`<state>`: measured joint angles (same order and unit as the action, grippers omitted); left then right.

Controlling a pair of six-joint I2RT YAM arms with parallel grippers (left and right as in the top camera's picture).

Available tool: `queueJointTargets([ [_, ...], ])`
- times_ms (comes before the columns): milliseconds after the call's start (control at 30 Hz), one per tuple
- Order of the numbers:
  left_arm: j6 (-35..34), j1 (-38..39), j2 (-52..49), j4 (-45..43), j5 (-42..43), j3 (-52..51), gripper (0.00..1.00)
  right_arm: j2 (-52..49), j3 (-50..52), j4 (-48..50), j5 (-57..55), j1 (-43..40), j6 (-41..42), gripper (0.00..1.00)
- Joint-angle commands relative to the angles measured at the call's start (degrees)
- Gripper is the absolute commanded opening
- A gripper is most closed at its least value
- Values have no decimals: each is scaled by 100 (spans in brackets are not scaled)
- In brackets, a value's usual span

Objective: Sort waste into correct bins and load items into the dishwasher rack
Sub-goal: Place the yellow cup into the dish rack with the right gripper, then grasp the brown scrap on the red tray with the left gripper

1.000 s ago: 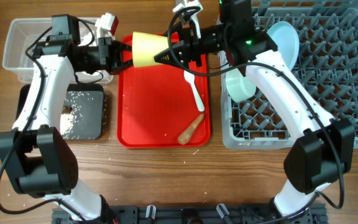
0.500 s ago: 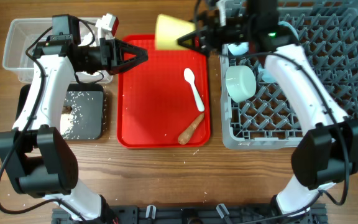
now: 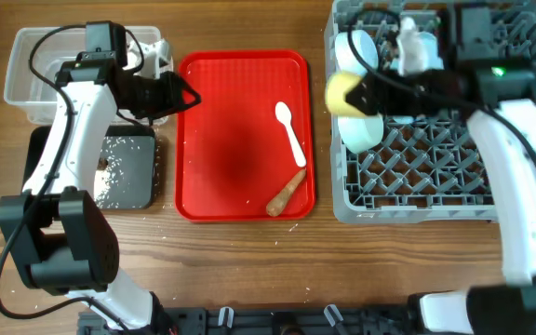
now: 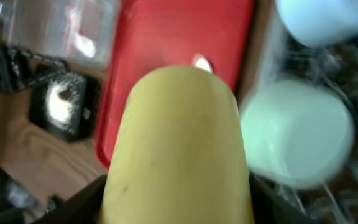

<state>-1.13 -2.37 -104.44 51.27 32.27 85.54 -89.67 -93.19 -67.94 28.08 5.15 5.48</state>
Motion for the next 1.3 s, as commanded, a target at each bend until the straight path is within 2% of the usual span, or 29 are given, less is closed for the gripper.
queueJointTargets([
  [0, 28, 13, 31, -63, -1154, 83, 46, 173, -33, -966, -1333, 24, 409, 39],
  [67, 28, 13, 31, -114, -1432, 83, 47, 166, -22, -1733, -1663, 24, 544, 40],
  [233, 26, 13, 28, -203, -1497, 83, 47, 138, 13, -2387, -2297, 90, 981, 40],
  [400, 26, 13, 31, -203, -1497, 83, 47, 74, 522, -2035, -2317, 356, 1169, 40],
  [567, 24, 28, 31, -199, -1478, 83, 47, 61, 1215, -1211, -2317, 476, 1239, 39],
  [800, 26, 39, 31, -179, -1478, 83, 47, 50, 1832, -772, -2310, 503, 1274, 40],
  [967, 26, 39, 31, -173, -1478, 83, 47, 46, 2251, -271, -2203, 503, 1276, 49],
  [1133, 26, 42, 31, -155, -1460, 83, 49, 20, 2251, -109, -2205, 503, 1510, 81],
  [1167, 26, 39, 28, -155, -1355, 83, 51, 20, 2218, -87, -2205, 501, 1574, 86],
  [1267, 28, 42, 31, -149, -1115, 83, 54, 22, 1978, -105, -2205, 492, 1572, 91],
])
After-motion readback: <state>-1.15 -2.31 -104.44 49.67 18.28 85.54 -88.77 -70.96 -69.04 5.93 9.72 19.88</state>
